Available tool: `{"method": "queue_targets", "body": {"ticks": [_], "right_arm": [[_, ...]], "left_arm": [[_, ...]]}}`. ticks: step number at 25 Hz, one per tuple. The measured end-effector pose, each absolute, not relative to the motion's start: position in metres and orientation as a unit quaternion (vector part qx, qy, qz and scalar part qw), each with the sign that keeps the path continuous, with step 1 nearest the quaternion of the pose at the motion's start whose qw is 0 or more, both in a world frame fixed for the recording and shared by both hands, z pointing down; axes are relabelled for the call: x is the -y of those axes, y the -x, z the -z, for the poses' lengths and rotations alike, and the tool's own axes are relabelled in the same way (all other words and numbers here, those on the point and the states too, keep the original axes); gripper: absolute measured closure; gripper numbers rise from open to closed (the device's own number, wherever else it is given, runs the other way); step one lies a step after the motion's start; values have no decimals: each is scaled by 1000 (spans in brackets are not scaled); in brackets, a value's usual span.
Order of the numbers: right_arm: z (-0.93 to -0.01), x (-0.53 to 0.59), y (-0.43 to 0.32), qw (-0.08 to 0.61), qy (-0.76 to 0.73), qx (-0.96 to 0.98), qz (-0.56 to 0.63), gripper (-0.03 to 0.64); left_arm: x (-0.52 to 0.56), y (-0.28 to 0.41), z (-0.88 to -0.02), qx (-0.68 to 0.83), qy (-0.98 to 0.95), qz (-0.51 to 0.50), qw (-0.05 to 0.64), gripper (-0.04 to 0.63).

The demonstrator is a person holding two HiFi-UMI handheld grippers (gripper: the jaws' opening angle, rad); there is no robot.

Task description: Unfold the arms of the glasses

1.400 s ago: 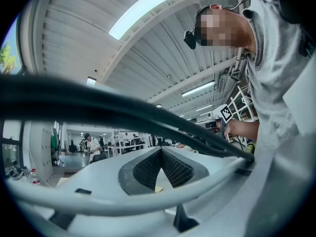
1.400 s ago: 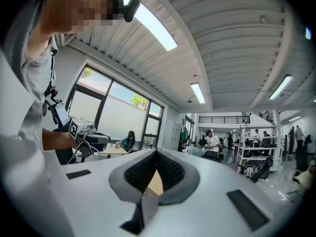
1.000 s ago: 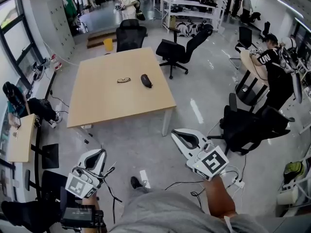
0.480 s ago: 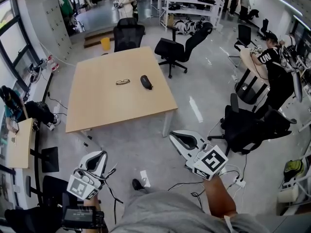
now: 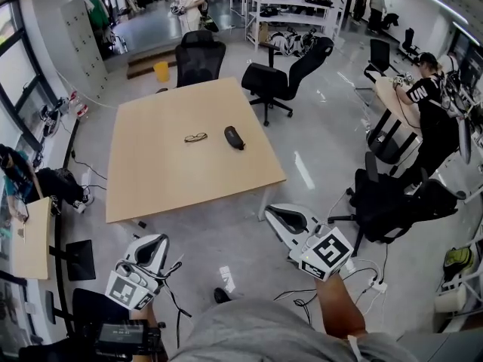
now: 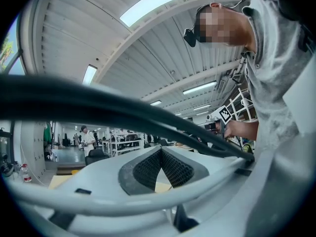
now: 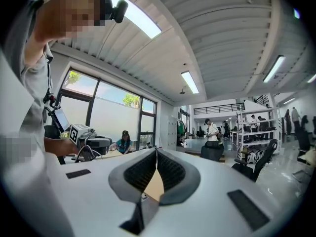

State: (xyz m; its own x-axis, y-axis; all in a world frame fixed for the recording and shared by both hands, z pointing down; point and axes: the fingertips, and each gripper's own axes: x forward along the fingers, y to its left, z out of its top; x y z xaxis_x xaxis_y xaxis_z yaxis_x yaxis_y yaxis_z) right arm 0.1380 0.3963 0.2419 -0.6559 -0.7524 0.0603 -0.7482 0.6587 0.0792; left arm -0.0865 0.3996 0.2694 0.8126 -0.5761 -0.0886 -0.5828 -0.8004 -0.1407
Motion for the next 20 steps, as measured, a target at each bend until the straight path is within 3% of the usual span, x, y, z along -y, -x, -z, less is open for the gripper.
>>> {"method": "queue_targets", "body": {"ticks": [20], "right_arm": [[-252, -304, -96, 63, -454, 888, 15, 607]], "left_arm": [[-298, 130, -282, -264, 962, -26, 65, 589]]}}
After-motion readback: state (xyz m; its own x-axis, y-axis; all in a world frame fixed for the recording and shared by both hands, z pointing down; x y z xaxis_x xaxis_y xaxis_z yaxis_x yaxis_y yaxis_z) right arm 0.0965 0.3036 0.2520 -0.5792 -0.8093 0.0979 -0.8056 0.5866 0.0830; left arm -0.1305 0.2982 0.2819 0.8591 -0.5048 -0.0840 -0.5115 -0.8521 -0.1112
